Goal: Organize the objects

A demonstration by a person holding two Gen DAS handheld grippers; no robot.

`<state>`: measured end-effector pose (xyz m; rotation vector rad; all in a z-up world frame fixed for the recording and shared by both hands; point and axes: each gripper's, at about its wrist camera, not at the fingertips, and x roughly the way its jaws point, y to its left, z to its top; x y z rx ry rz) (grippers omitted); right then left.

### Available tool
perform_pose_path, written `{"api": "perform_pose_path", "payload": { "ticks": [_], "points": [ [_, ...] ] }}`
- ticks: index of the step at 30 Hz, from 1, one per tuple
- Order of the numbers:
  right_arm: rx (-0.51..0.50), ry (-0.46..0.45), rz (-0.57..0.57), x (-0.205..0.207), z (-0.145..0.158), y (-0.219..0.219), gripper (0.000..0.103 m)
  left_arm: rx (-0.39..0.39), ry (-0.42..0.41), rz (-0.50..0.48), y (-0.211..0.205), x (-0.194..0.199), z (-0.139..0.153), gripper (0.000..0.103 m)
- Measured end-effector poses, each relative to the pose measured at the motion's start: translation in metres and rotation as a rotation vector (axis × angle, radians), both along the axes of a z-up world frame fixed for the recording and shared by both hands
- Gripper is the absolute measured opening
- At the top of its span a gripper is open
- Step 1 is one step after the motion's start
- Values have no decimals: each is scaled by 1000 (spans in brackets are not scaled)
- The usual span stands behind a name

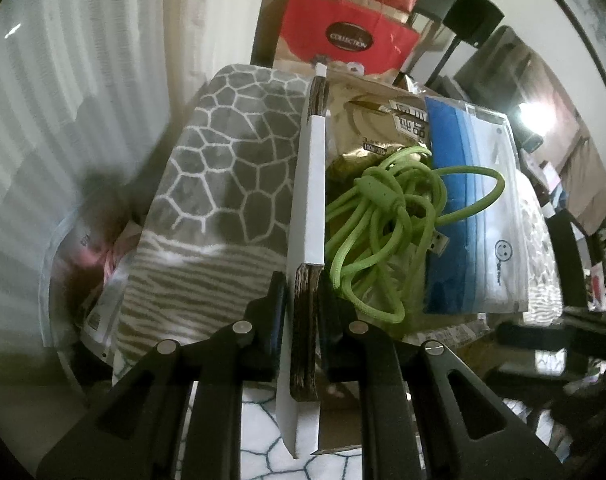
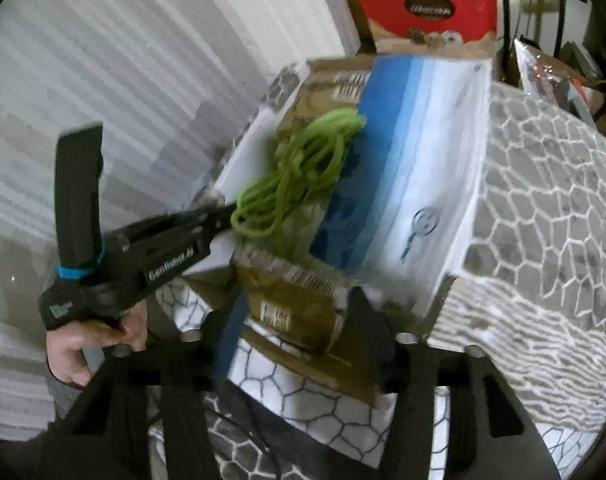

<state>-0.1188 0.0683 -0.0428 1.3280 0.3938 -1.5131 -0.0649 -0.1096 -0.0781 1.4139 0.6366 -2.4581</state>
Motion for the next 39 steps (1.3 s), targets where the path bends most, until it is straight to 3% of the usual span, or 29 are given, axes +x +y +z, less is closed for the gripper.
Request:
{"api": "perform_pose_path", "payload": {
  "ticks": [4,15,21,25,32,35,39],
  "points": [
    [29,-9,15,11,-13,-10,43,10,1,3,0,0,0,12],
    [-48,-102,37,20,-20,-36,34,60,19,26,-9,6,1,20],
    [-86,-10,-2,6,10,-5,39,62,23,24,-8,6,1,20],
    [-81,74,-88,-22,24,20,44,58,17,22,-7,5,-2,20],
    [-85,134,-299,-78,27,40,57,40,0,8,1,1,-6,20],
    [-119,77,-350,-101,16,36,56,28,-3,6,3,1,-6,20],
    [-158,34,-350,-109,9,24,44,25,-6,1,3,0,-6,20]
  ]
}}
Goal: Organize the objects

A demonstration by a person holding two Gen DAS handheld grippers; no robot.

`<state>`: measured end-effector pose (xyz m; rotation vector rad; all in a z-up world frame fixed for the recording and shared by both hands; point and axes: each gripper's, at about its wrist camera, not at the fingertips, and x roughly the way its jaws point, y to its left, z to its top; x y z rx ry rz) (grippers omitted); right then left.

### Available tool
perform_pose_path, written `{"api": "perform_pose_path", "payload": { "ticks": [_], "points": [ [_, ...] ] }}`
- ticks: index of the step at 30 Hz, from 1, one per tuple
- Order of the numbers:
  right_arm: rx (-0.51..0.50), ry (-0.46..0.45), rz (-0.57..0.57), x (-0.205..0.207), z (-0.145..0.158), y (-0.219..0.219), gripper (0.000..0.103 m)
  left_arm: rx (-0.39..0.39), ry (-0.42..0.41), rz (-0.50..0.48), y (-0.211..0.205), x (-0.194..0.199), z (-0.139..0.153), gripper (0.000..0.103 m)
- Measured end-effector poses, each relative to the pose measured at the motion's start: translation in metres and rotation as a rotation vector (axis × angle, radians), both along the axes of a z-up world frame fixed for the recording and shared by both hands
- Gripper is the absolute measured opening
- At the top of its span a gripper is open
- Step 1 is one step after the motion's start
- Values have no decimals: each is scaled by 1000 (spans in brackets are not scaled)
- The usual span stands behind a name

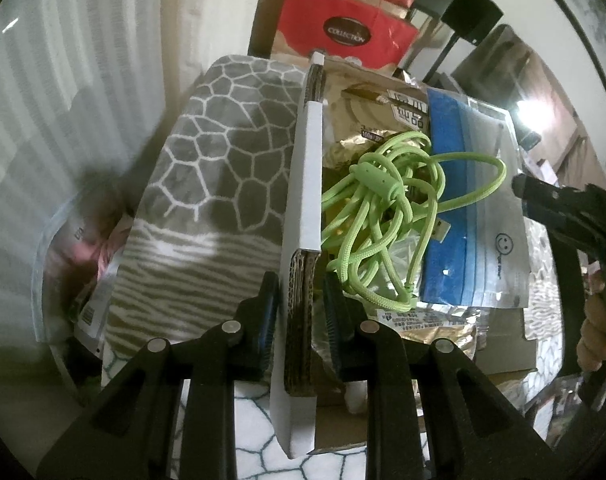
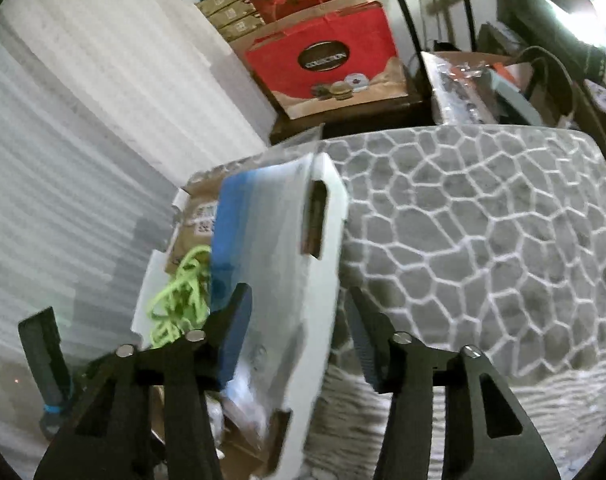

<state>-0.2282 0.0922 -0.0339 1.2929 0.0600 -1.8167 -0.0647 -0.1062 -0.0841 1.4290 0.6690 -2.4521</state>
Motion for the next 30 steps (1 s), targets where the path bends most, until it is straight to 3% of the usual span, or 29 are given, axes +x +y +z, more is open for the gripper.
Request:
{"api": "perform_pose_path", "payload": {
  "ticks": [2,8,11,14,16,18,20,23,27,30],
  "points": [
    [2,3,8,2,1,-6,35,2,1,-1,0,1,0,20],
    [-35,7,47,15,11,-12,27,-9,0,-1,0,1,0,20],
    [-59,-17,81,16,11,-16,27,-10,0,-1,1,1,-1,20],
    [12,-43,90,14,-2,-26,26,-6,3,-2,1,2,-1,20],
    [-5,-47,98,14,-5,-29,24,-6,5,-3,2,2,0,20],
    [-6,-64,125,17,-4,-34,6,-2,9,-4,1,4,1,20],
    [-49,-68,146,22,1,-36,3,-2,17,-2,1,6,5,21],
    [-97,-61,165,26,14,-36,2,-6,28,3,-1,9,10,23],
    [-161,-160,174,19,25,-32,2,-5,42,12,-4,11,16,25],
    [-144,-199,181,16,21,-34,2,-6,43,11,-4,11,18,25]
  ]
}}
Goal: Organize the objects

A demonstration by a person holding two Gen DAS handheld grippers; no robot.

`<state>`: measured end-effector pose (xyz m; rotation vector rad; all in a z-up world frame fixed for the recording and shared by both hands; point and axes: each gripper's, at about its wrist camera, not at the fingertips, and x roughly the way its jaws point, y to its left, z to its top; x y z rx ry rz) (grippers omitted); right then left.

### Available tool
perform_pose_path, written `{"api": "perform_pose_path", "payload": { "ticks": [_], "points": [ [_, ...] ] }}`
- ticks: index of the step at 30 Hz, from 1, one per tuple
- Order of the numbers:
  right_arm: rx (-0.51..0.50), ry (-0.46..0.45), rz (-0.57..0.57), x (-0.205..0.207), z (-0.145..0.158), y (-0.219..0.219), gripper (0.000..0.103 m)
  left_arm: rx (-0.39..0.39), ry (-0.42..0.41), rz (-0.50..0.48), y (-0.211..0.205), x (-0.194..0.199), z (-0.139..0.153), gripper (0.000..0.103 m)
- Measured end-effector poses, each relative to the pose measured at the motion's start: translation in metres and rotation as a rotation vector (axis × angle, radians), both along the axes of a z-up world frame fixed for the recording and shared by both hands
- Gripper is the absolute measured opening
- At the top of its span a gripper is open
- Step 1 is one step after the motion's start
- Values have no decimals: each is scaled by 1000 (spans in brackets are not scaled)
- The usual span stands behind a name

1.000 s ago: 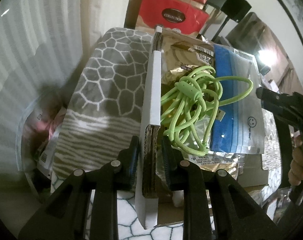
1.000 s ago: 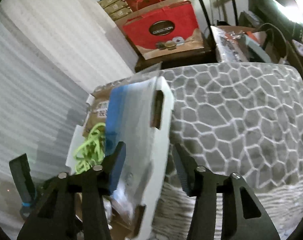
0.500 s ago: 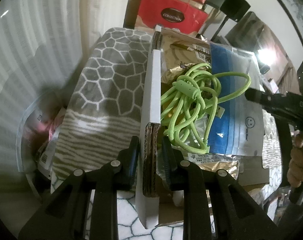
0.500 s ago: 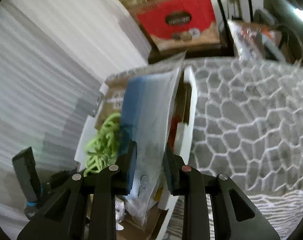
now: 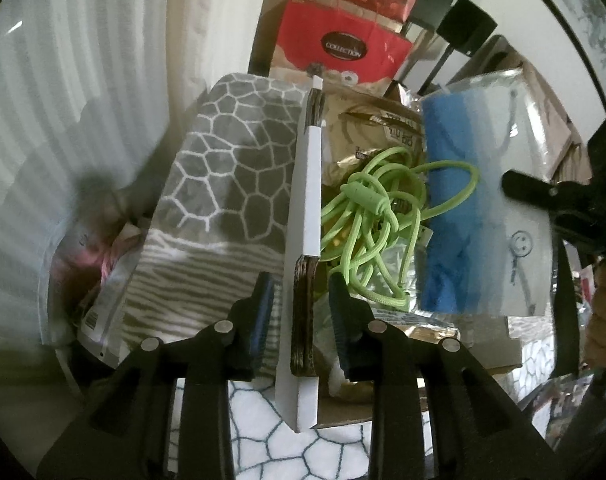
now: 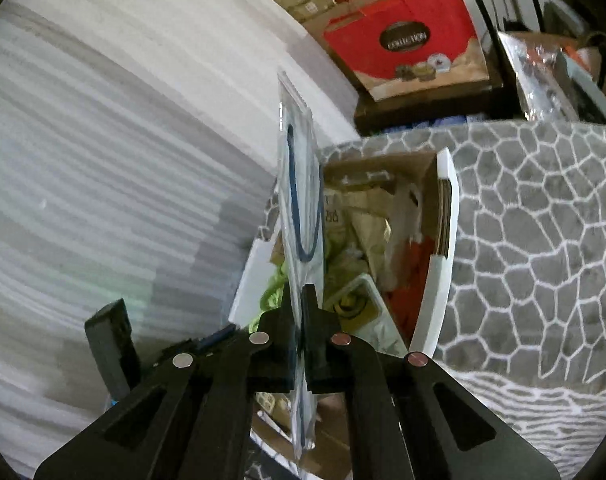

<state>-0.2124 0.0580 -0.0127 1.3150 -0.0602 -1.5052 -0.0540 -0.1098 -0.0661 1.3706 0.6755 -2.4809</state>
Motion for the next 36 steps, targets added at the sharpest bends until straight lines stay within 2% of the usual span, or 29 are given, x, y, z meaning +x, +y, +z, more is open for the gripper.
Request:
{"api": "perform_pose_path", "payload": {
  "ticks": [5,13,19,23,25,27,30,34,36],
  "points": [
    [17,-46,-32,-11,-15,6,2,-8,-1,-14,4,2,2,25],
    [-91,-52,-67,-26,20,42,2,-5,0,-7,3,1,2,25],
    [-189,-107,-19,-19,41,50,2,4,9,0,3,1,4,27],
    [-201,-202,35,-10,19,34,2,4,19,7,2,2,9,28],
    [-151,-225,56,-2,-4,20,2,4,20,9,2,3,10,29],
    [-69,-181,38,2,-21,12,2,0,19,7,2,3,12,29],
    [86,-20,23,13,-42,-3,3,-4,20,6,3,3,13,31],
    [136,99,22,22,-40,-11,5,-14,19,-10,7,-2,14,31],
    [164,162,10,23,-36,-11,12,-34,15,-18,12,-5,15,34]
  ]
}}
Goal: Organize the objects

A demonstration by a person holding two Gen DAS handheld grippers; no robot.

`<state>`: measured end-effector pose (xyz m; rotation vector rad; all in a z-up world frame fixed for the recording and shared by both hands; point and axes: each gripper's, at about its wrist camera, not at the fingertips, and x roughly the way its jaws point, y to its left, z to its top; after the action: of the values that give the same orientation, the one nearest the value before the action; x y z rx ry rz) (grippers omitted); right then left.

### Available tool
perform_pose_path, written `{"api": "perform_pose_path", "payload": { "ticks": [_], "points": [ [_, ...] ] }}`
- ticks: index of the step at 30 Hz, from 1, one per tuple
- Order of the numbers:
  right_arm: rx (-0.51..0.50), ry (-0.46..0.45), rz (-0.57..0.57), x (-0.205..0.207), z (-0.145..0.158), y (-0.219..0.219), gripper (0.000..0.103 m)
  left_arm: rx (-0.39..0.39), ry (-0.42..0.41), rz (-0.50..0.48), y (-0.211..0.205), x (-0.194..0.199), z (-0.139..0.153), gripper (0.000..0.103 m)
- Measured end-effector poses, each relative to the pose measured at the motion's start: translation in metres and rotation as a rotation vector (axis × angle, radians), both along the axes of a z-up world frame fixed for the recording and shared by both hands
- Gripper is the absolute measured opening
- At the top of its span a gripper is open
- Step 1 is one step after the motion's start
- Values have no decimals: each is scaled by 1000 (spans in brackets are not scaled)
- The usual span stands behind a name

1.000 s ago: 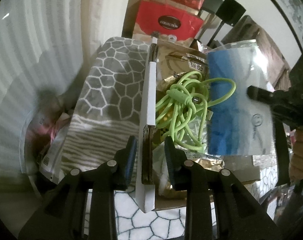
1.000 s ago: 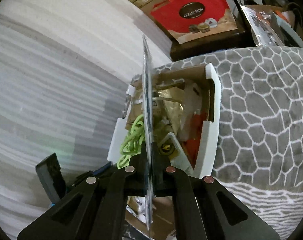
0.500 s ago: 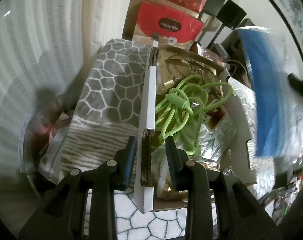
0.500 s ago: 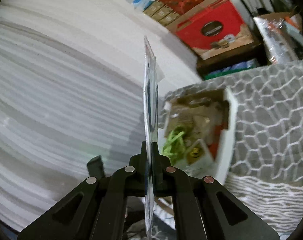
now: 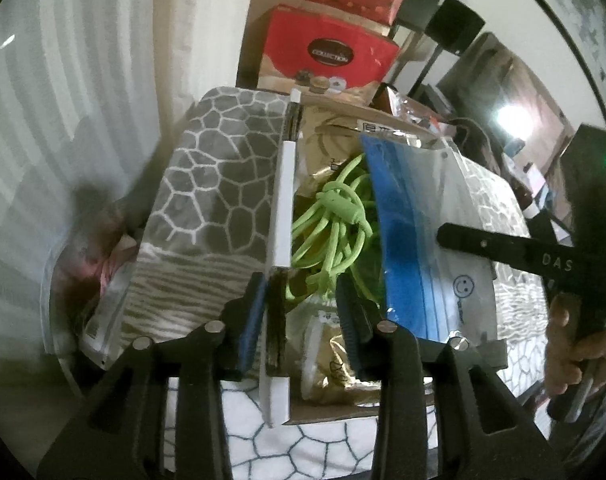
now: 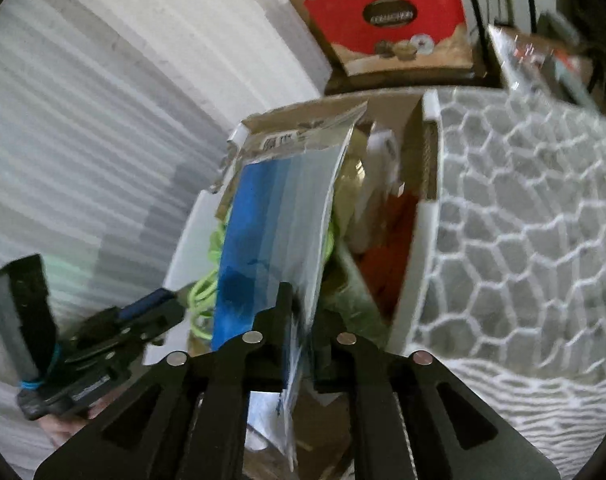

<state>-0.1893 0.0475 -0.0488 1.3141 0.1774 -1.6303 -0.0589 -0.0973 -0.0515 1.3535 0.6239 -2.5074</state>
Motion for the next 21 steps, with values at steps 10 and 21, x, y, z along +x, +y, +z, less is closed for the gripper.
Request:
{"api": "perform_pose_path", "payload": {
  "ticks": [10,21],
  "points": [
    [21,176,-20,1,40,33,36,-26,-5,1,4,-2,-1,34],
    [-12,220,37,7,34,2,22,-64,-25,24,0,-2,-8,34]
  ]
}}
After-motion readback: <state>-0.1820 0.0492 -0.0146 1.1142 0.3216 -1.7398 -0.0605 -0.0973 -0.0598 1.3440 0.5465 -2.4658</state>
